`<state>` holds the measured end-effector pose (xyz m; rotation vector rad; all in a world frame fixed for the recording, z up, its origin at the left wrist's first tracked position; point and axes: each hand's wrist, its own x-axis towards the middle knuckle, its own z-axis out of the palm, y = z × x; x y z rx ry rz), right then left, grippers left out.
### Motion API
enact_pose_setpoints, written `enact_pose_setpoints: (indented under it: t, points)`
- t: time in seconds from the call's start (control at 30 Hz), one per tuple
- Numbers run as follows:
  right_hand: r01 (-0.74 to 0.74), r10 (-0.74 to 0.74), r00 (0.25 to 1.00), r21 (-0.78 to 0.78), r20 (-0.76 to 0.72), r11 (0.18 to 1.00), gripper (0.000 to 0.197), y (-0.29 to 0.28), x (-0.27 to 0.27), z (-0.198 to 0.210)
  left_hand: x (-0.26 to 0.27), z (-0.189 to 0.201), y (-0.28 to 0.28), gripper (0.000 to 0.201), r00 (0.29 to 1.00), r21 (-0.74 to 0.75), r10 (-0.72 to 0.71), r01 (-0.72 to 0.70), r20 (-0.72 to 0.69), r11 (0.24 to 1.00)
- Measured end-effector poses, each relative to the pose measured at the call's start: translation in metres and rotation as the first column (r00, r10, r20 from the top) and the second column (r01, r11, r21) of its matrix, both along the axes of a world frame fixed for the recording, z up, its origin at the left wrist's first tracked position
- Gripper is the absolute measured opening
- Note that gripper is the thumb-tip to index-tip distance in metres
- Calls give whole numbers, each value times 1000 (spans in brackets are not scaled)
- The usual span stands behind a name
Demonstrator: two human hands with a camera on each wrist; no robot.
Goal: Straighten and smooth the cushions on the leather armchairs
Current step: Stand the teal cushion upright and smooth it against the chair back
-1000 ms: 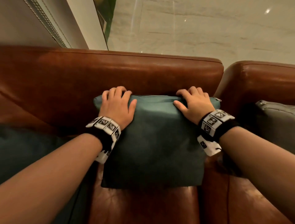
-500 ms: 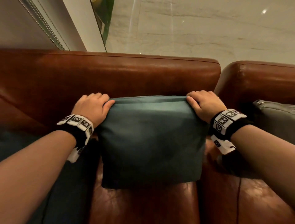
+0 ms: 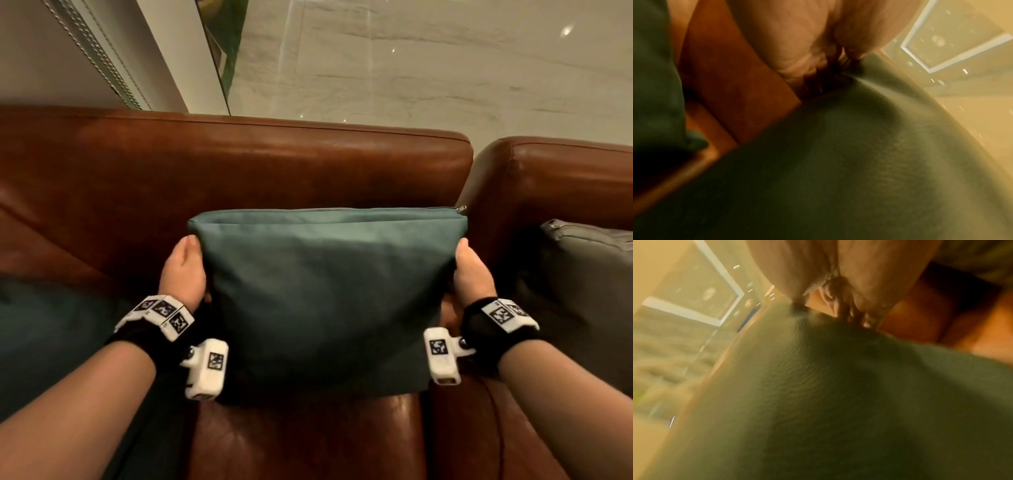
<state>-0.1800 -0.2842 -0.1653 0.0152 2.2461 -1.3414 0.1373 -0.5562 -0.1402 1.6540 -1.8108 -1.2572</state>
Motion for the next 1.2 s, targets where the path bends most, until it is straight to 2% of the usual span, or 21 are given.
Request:
enact_pose_setpoints:
  t: [0.03,0.13,0.23,0.3,0.37,0.43,0.5,0.6,0.7,0.8,0.87,0.97,1.0,1.03,1.07,1.2]
  points:
    - [54,-54,998,1,-16,999,66,-1,4,-5,-5,-1,0,39,999,-36,33,-32,12,999]
    - [148,-119,963,106,-240,983,43,-3,0,-4,-11,-5,-9,34,990,-96,136,-132,33,987]
    - [193,-180,947,27,-265,981,33,0,3,9,-10,-5,-8,33,987,-135,162,-159,15,978]
    - [180,-183,952,-34,-244,983,27,2,10,5,-8,-5,3,38,979,-105,202,-205,-40,973]
    - [202,-209,975,-85,-81,976,45,10,11,-16,-6,-9,16,50,973,11,229,-229,-29,973]
    - [206,-200,975,-61,99,977,66,16,17,-28,-7,-15,30,58,971,130,238,-238,12,963]
    - [124,-123,992,-42,10,991,61,20,24,-35,-9,-21,34,52,970,84,244,-242,-6,967]
    - [207,-217,961,-73,-174,976,40,18,30,-28,-11,-25,24,36,962,-93,271,-274,-42,957]
    - [231,-248,950,-108,-192,967,34,19,28,-32,-9,-22,15,34,959,-95,272,-279,-78,956]
    - [233,-253,942,-114,-219,966,36,19,31,-31,-7,-19,13,38,959,-113,280,-284,-47,952]
    - [225,-243,953,-115,-182,967,42,18,31,-36,-9,-19,17,41,951,-80,301,-306,-65,949]
    - [263,-254,962,-87,101,961,57,27,31,-50,-6,-30,36,52,940,52,326,-322,-102,945]
    - [265,-248,954,-81,171,961,61,30,35,-53,-3,-35,43,54,937,90,334,-325,-106,941]
    - [218,-202,963,-77,177,973,62,33,40,-55,-1,-41,48,53,938,97,333,-324,-94,941]
    - [182,-175,977,-50,121,982,57,34,44,-55,0,-46,50,50,945,65,319,-315,-71,947]
    - [264,-265,957,-20,-120,964,43,31,53,-47,-8,-52,42,43,929,-94,366,-370,-59,924]
